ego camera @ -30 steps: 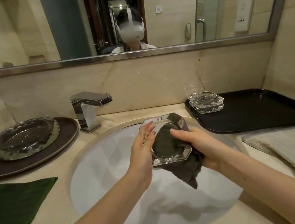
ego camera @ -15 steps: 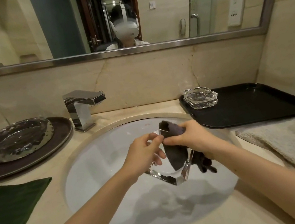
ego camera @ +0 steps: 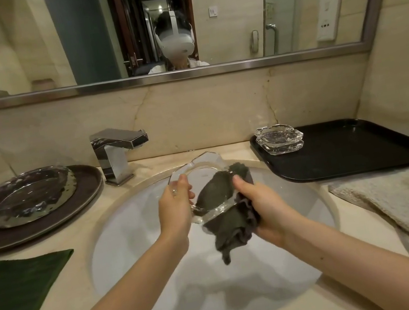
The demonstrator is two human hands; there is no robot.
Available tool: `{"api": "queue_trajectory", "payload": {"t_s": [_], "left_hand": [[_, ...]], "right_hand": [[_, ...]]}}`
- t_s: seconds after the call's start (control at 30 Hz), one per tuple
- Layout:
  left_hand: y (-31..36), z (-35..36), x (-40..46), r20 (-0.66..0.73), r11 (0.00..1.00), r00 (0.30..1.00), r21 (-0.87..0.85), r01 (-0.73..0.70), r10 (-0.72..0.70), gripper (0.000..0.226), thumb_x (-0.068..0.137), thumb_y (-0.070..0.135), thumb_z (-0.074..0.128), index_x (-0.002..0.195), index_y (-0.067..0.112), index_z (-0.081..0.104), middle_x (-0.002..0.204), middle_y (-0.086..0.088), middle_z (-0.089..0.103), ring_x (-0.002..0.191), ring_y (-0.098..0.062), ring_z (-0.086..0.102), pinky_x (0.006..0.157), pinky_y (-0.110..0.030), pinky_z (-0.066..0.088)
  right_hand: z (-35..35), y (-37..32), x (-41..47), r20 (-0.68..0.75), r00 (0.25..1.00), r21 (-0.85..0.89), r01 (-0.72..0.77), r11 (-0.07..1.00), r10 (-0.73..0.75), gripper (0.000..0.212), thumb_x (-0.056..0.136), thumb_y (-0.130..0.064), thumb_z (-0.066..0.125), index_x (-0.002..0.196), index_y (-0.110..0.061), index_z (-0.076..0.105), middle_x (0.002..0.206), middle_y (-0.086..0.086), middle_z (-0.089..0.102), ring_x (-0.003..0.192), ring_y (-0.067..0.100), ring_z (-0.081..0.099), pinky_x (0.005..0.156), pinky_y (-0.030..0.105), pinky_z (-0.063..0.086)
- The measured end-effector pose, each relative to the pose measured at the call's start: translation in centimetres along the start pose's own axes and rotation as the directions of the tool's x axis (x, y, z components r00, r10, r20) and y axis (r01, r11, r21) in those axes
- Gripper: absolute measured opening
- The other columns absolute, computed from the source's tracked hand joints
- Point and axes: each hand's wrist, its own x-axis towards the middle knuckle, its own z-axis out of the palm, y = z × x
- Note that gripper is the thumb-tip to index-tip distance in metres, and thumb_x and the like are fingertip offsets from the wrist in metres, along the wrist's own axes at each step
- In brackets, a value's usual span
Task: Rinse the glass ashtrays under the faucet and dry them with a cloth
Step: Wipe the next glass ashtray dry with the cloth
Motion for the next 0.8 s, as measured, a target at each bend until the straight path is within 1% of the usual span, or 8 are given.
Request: {"api": "queue_trajectory", "payload": {"t_s": [0.13, 0.27, 0.37, 0.53, 0.6, 0.67, 0.73, 0.8], "left_hand": [[-0.1, 0.3, -1.2, 0.280, 0.998, 0.958, 0.035, 0.056, -0.063, 0.013, 0.089, 0.013, 0.061, 0.077, 0.015, 0.054, 0.070, -0.002, 0.060, 0.062, -0.016, 0.057, 0.059, -0.026, 0.048], [0.4, 0.3, -2.1, 0.553, 0.947, 0.783, 0.035, 0.319, -0.284, 0.011, 0.089, 0.011, 0.058, 0.101, 0.012, 0.057, 0.078, -0.008, 0.066, 0.059, -0.022, 0.069, 0.053, -0.021, 0.053], [0.3, -0.1, -1.7, 0.635, 0.895, 0.687, 0.017, 0.445, -0.353, 0.014, 0.093, 0.021, 0.052, 0.099, 0.009, 0.056, 0.081, -0.013, 0.072, 0.065, -0.027, 0.070, 0.054, -0.024, 0.052], [-0.7, 0.0, -1.6, 0.625, 0.949, 0.729, 0.060, 0.309, -0.277, 0.023, 0.093, 0.005, 0.049, 0.112, 0.017, 0.053, 0.087, -0.008, 0.074, 0.070, -0.020, 0.064, 0.057, -0.027, 0.054], [-0.5, -0.1, -1.5, 0.633, 0.970, 0.742, 0.057, 0.238, -0.219, 0.025, 0.092, 0.001, 0.046, 0.108, 0.018, 0.056, 0.086, -0.005, 0.075, 0.070, -0.023, 0.060, 0.055, -0.026, 0.053], [-0.4, -0.3, -1.4, 0.643, 0.981, 0.744, 0.060, 0.185, -0.180, 0.026, 0.092, -0.002, 0.042, 0.095, 0.018, 0.059, 0.075, 0.000, 0.073, 0.063, -0.021, 0.058, 0.053, -0.025, 0.051], [-0.1, -0.6, -1.5, 0.654, 0.986, 0.740, 0.068, 0.151, -0.158, 0.027, 0.093, -0.002, 0.042, 0.090, 0.018, 0.059, 0.070, 0.002, 0.072, 0.059, -0.019, 0.057, 0.051, -0.025, 0.049], [0.1, -0.7, -1.5, 0.677, 0.989, 0.722, 0.075, 0.124, -0.142, 0.025, 0.092, -0.001, 0.044, 0.092, 0.017, 0.061, 0.077, -0.001, 0.073, 0.059, -0.019, 0.059, 0.050, -0.024, 0.048]], "right_hand": [[-2.1, -1.9, 1.5, -0.201, 0.947, -0.428, 0.145, 0.892, -0.250, 0.022, 0.095, -0.013, 0.049, 0.108, 0.002, 0.059, 0.092, 0.016, 0.065, 0.086, 0.027, 0.061, 0.080, 0.037, 0.050], [-3.9, -2.9, 1.8, -0.156, 0.936, -0.643, 0.146, 0.752, -0.315, 0.009, 0.087, -0.008, 0.061, 0.095, -0.005, 0.064, 0.092, 0.014, 0.065, 0.084, 0.022, 0.060, 0.068, 0.025, 0.044], [-4.1, -2.6, 2.1, -0.119, 0.915, -0.726, 0.184, 0.662, -0.385, 0.015, 0.082, -0.008, 0.067, 0.097, -0.008, 0.069, 0.096, 0.012, 0.069, 0.094, 0.024, 0.062, 0.078, 0.030, 0.047], [-3.5, -1.9, 1.4, 0.199, 0.822, -0.866, 0.402, 0.296, -0.533, 0.020, 0.084, -0.018, 0.065, 0.104, -0.013, 0.067, 0.096, 0.002, 0.066, 0.091, 0.015, 0.059, 0.080, 0.031, 0.048], [-3.3, -1.2, 1.0, 0.350, 0.805, -0.886, 0.450, 0.109, -0.479, 0.046, 0.084, -0.045, 0.052, 0.118, -0.015, 0.058, 0.108, -0.002, 0.057, 0.101, 0.012, 0.051, 0.086, 0.024, 0.039], [-3.3, -0.5, 0.9, 0.434, 0.799, -0.888, 0.457, -0.049, -0.417, 0.073, 0.079, -0.061, 0.025, 0.134, -0.016, 0.047, 0.124, -0.001, 0.047, 0.115, 0.012, 0.039, 0.097, 0.022, 0.029], [-3.1, -0.4, 0.8, 0.441, 0.793, -0.886, 0.460, -0.062, -0.420, 0.076, 0.081, -0.057, 0.015, 0.136, -0.014, 0.047, 0.130, 0.002, 0.047, 0.120, 0.017, 0.038, 0.102, 0.026, 0.029], [-2.8, -0.6, 0.9, 0.474, 0.735, -0.871, 0.473, -0.136, -0.485, 0.062, 0.087, -0.046, 0.024, 0.128, -0.012, 0.056, 0.124, 0.006, 0.055, 0.115, 0.024, 0.048, 0.099, 0.036, 0.039]]}}
